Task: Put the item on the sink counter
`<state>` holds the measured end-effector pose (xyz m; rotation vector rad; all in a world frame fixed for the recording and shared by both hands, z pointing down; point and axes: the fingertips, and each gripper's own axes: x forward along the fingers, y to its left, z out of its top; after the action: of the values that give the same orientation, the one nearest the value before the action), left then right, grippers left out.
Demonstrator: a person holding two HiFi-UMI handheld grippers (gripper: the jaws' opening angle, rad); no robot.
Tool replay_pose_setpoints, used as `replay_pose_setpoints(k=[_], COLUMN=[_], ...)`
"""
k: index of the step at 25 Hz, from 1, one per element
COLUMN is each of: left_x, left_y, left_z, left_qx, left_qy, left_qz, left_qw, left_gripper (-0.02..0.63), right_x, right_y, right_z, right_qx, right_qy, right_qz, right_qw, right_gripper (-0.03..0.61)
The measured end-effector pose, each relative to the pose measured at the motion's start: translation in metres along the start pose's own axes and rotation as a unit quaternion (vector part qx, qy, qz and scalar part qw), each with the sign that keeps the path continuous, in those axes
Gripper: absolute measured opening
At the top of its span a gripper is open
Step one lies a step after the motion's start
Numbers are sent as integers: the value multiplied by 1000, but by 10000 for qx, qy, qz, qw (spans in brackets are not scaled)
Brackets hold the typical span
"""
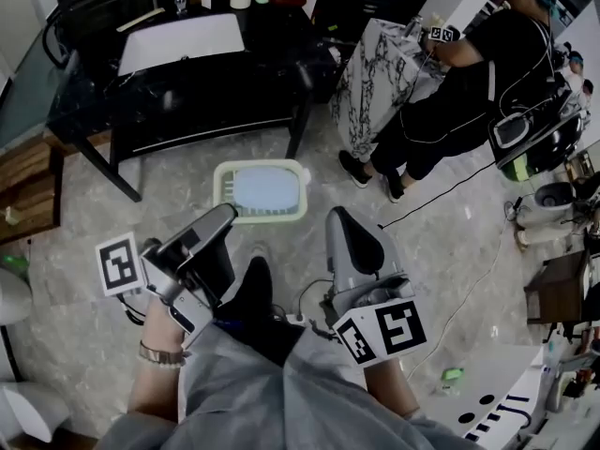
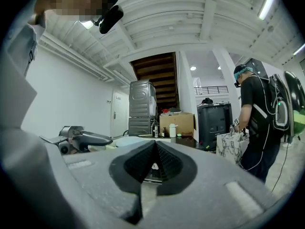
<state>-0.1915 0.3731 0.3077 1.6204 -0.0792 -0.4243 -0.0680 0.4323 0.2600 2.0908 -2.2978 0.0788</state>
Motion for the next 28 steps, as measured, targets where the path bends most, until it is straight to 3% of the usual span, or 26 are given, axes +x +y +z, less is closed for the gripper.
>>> replay_pose_setpoints(k=[28], left_x=[189], left_y=[38], left_z=[158], left_qx=[-70], left_qy=[193], left_qz=[-42], left_qw=[9998], left_gripper=[89], right_x=[187], right_y=[-139], right_z=[26], right_qx=[-62], right_qy=[91], right_qz=[-144], right_qw=[9998], right_gripper=[-3])
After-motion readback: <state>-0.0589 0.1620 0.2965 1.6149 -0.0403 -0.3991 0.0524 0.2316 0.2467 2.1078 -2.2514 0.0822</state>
